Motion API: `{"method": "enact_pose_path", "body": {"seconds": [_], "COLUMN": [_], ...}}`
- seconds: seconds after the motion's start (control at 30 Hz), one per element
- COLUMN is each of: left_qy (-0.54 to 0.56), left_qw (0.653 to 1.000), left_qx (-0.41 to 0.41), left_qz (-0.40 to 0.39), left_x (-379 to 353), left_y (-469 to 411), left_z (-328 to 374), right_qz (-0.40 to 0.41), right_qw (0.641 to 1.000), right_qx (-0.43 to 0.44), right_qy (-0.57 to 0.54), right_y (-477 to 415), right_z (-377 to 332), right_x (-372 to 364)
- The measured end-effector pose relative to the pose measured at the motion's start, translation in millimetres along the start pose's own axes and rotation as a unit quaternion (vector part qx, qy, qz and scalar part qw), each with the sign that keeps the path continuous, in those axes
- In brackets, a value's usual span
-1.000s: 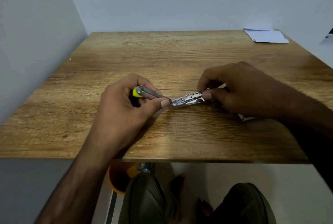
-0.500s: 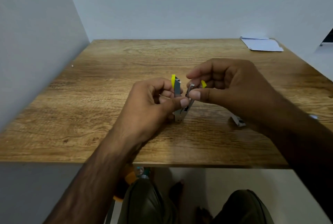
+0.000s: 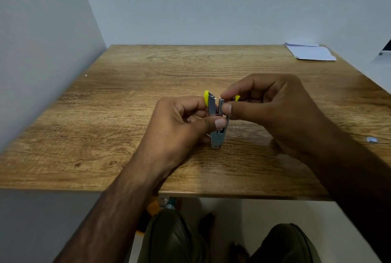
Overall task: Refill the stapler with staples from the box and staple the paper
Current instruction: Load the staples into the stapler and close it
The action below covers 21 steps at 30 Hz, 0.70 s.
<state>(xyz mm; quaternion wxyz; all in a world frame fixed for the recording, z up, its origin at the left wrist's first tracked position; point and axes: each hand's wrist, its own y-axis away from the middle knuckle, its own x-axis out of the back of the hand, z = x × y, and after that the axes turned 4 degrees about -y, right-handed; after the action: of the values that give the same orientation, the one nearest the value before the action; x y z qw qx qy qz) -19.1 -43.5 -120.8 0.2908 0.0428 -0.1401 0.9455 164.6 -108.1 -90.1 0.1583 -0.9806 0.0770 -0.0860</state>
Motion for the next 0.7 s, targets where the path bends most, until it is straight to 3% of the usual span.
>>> {"method": "enact_pose_path", "body": {"seconds": [0.37,0.7], "left_qy": [-0.113,-0.064], "left_qw": [0.993,0.997], "left_qx": [-0.026,-0.028], "left_qz": [0.024,-0.015], "left_x": [-9.6,-2.5], "left_y": [0.0,-1.5], "left_z": [8.5,13.1], "right_qz": [-0.005,-0.046], "right_qw": [1.000,0.999], "right_qx": [-0.006,-0.025], "right_qy": [0.018,0.005], "right_y": [0.7,-1.9], "right_z": [-7.0,-6.4], "right_x": [5.8,20.1]}}
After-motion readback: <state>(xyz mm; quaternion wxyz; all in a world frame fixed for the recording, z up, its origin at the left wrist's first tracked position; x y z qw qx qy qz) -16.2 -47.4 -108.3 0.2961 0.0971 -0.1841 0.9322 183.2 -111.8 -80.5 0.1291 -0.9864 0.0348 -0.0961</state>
